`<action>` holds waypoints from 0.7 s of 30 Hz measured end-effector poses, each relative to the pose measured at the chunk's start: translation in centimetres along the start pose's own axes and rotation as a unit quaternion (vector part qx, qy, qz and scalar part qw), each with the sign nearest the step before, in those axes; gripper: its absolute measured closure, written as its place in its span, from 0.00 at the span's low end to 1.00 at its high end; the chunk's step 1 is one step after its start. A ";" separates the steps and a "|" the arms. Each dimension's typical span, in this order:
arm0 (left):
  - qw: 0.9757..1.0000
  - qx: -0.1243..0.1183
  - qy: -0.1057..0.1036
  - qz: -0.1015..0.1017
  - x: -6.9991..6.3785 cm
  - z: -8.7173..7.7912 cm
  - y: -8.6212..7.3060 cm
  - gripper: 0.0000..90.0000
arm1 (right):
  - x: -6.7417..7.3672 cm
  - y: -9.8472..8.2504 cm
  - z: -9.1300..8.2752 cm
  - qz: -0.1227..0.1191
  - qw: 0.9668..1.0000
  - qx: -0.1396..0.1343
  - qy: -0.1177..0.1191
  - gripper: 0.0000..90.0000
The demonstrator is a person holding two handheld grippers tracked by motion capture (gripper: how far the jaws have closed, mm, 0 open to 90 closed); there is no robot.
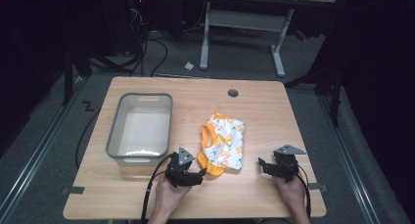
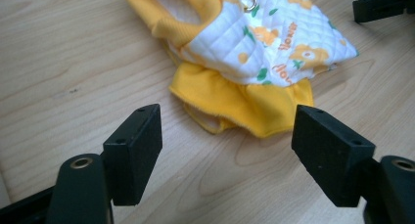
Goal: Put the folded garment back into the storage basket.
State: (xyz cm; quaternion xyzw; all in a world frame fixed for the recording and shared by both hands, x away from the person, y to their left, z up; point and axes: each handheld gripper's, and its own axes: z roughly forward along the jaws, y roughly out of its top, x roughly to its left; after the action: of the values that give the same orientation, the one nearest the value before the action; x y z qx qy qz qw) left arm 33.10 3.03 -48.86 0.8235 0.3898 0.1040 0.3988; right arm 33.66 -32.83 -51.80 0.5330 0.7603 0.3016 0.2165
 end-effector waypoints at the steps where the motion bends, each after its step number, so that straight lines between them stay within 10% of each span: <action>1: 1.000 -0.001 -0.001 0.000 0.0 0.0 0.2 0.31 | 0.0 0.0 0.0 0.000 1.000 0.000 0.000 0.31; 21: 1.000 0.003 0.005 -0.006 -0.2 2.1 4.5 0.30 | 0.0 0.0 0.0 -0.001 1.000 0.000 0.000 0.31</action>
State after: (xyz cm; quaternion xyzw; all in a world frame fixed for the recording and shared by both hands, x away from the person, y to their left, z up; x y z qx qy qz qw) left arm 36.50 0.04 -46.89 0.8217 0.3972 0.1044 0.3952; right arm 33.66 -32.83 -51.80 0.5322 0.7608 0.3016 0.2169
